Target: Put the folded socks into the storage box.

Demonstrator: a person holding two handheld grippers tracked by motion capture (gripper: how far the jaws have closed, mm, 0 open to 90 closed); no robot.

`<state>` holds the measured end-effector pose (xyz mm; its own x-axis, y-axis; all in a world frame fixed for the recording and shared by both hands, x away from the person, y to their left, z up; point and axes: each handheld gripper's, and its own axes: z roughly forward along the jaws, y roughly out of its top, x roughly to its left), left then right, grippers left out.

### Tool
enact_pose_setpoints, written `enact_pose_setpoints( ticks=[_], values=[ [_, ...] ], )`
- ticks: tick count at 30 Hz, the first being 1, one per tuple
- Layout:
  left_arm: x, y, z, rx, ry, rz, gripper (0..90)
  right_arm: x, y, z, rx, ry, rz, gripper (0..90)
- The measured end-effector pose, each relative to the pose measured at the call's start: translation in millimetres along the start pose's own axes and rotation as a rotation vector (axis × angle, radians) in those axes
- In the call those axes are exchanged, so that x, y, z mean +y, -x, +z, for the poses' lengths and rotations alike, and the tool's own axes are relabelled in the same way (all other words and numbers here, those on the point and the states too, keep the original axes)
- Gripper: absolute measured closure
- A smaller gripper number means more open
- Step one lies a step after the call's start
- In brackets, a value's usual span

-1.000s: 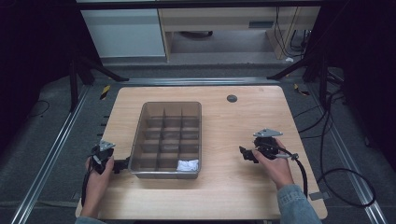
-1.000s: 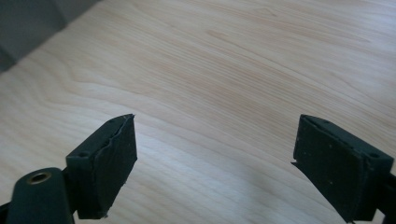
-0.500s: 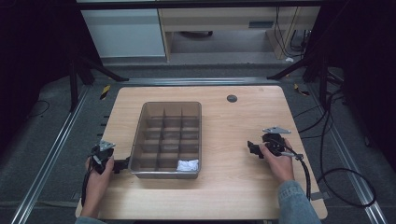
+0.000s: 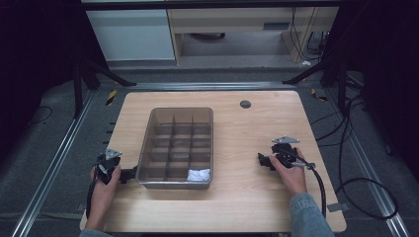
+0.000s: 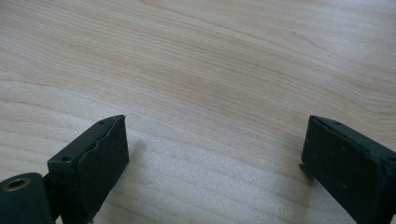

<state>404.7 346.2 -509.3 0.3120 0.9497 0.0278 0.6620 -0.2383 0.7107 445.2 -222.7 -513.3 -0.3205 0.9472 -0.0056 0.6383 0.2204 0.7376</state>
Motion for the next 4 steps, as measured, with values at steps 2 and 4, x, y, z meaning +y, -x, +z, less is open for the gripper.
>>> enact_pose_setpoints(
  ticks=[2, 4],
  values=[
    [0.1, -0.2, 0.2, -0.001, 0.000, -0.001, 0.0, -0.8, -1.8, -0.6, 0.005, -0.005, -0.003, 4.7],
    [0.5, -0.4, 0.5, -0.002, -0.001, -0.002, 0.0, -0.3, -2.6, 0.3, 0.006, -0.011, -0.007, 2.6]
  ],
)
